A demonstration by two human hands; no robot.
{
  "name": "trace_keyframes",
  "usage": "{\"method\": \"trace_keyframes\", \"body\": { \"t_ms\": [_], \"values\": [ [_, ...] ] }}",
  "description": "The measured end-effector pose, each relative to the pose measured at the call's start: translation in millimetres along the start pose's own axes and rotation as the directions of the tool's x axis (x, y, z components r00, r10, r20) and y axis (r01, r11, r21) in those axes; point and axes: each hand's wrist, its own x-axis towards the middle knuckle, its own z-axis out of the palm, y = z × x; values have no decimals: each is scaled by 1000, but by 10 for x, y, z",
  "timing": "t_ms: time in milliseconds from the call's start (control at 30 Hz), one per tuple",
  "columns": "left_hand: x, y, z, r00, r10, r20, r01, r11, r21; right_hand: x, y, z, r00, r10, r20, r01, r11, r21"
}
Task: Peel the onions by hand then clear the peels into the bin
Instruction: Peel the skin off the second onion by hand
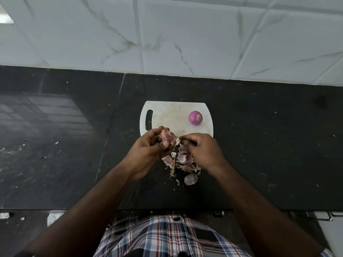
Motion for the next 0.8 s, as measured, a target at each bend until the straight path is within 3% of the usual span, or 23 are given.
{"method": "trace_keyframes", "body": {
  "t_ms": [167, 333, 533, 800],
  "values": [
    [25, -59, 31, 1000, 12, -23, -11, 999, 49, -7, -175, -22, 995, -50, 92, 32, 981, 191],
    [17, -60, 80, 998, 53, -39, -47, 989, 140, 73, -173, 36, 999, -34, 22, 28, 971, 238],
    [-5, -87, 79, 999, 45, -6, -45, 996, 75, 169, -109, 38, 999, -39, -23, 42, 979, 200],
    [56, -83, 34, 1000, 12, 0, -12, 999, 34, 168, -107, -20, 993, -84, 84, 66, 979, 193]
  ]
}}
